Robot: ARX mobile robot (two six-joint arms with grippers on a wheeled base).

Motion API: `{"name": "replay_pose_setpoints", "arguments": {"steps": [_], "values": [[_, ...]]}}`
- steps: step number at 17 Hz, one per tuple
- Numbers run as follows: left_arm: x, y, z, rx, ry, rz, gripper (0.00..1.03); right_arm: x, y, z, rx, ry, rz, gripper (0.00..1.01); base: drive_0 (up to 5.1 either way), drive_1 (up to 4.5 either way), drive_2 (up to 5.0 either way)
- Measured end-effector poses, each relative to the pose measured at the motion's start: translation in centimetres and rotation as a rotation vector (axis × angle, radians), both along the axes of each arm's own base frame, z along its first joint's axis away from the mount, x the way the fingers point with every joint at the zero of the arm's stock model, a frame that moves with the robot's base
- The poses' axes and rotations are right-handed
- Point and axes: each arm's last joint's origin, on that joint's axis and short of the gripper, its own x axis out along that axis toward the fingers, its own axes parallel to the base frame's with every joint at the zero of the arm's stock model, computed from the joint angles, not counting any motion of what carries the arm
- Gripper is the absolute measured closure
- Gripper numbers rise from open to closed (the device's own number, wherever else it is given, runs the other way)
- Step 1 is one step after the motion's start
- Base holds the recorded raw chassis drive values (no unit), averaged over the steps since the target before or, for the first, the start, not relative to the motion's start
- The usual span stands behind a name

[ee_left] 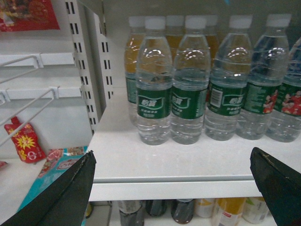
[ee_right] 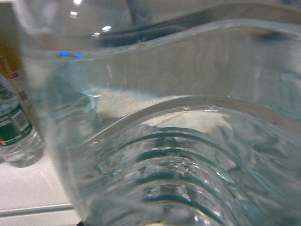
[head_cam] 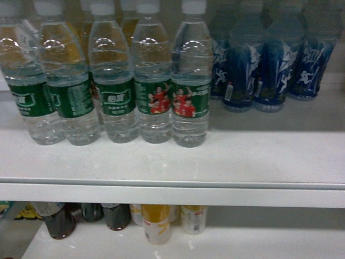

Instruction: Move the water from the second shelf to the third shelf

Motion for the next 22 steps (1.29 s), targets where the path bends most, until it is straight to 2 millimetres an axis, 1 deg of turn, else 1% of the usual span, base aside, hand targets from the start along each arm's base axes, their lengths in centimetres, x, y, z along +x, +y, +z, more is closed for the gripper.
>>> {"name": "replay_pose_setpoints", "arguments": {"steps": [15,17,22], "values": [[0.0,0.0,0.01,0.0,-0.001,0.001,0.05,-0.01,0.02,-0.05,0.001,0.006,0.004,0.61,-5.0,2.43,2.4],[0.0,0.01,-0.02,0.0,0.002,0.003,0.05,0.0,0.18,0.09,0.003,-0.009,0.03,0.61,-5.0,2.43,2.4],[0.0,0.0,-0.01,0.0,0.001,0.0,0.05,0.0,0.08,-0.02,0.0,0.002,0.008,0.61,-5.0,2.43,2.4]]}}
